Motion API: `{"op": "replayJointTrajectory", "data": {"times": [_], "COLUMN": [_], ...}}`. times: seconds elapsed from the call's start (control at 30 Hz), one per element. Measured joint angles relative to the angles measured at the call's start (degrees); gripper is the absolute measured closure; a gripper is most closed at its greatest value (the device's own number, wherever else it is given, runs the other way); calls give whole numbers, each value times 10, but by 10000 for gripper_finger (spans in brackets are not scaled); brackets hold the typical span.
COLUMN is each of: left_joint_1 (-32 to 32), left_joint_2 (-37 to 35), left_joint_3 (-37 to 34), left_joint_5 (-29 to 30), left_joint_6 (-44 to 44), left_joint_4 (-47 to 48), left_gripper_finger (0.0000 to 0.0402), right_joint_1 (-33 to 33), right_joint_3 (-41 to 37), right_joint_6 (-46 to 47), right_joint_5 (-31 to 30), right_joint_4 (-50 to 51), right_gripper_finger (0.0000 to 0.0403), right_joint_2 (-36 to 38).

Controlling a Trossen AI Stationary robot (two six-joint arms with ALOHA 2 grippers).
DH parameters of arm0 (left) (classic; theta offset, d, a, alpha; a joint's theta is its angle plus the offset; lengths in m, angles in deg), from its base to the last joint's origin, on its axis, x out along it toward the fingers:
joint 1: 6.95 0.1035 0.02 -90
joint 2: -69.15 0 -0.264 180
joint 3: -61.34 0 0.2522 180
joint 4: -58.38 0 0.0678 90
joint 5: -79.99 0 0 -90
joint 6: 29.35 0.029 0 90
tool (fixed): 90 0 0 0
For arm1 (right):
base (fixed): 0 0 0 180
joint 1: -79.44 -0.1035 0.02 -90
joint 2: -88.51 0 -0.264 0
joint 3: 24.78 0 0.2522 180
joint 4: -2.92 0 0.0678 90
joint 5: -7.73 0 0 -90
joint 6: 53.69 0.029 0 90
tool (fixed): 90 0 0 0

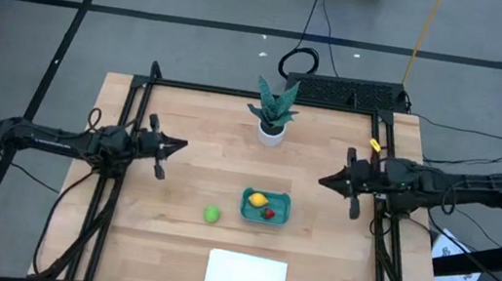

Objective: Pick and placing Produce into tupperware
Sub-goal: Put the green cabbage into the green bin

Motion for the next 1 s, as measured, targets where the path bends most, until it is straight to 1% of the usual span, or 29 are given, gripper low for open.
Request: {"op": "replayJointTrajectory", "data": {"times": [0.1, 0.23, 0.43, 0.5, 0.6, 0.8, 1.0], "left_joint_1": [-7, -23, -56, -65, -75, -84, -89], "left_joint_2": [0, 0, 0, 0, 0, 0, 0], "left_joint_3": [0, 0, 0, 0, 0, 0, 0], "left_joint_5": [-1, -16, -14, -9, 15, 33, 34], "left_joint_6": [-1, -1, -3, -3, -3, -6, -17], "left_joint_4": [-2, -1, -1, -1, -2, -10, -10], "left_gripper_finger": [376, 376, 376, 376, 376, 376, 376], "right_joint_1": [0, 0, 0, 0, 0, 4, 8], "right_joint_3": [-19, -45, -106, -128, -155, -165, -166], "right_joint_6": [-15, -12, 17, 19, 18, 7, -7], "right_joint_5": [1, 1, 2, 3, 3, -5, -12], "right_joint_4": [-55, -51, -63, -82, -116, -131, -98], "right_gripper_finger": [403, 403, 403, 403, 403, 403, 403], "right_joint_2": [23, 33, 42, 51, 68, 109, 131]}}
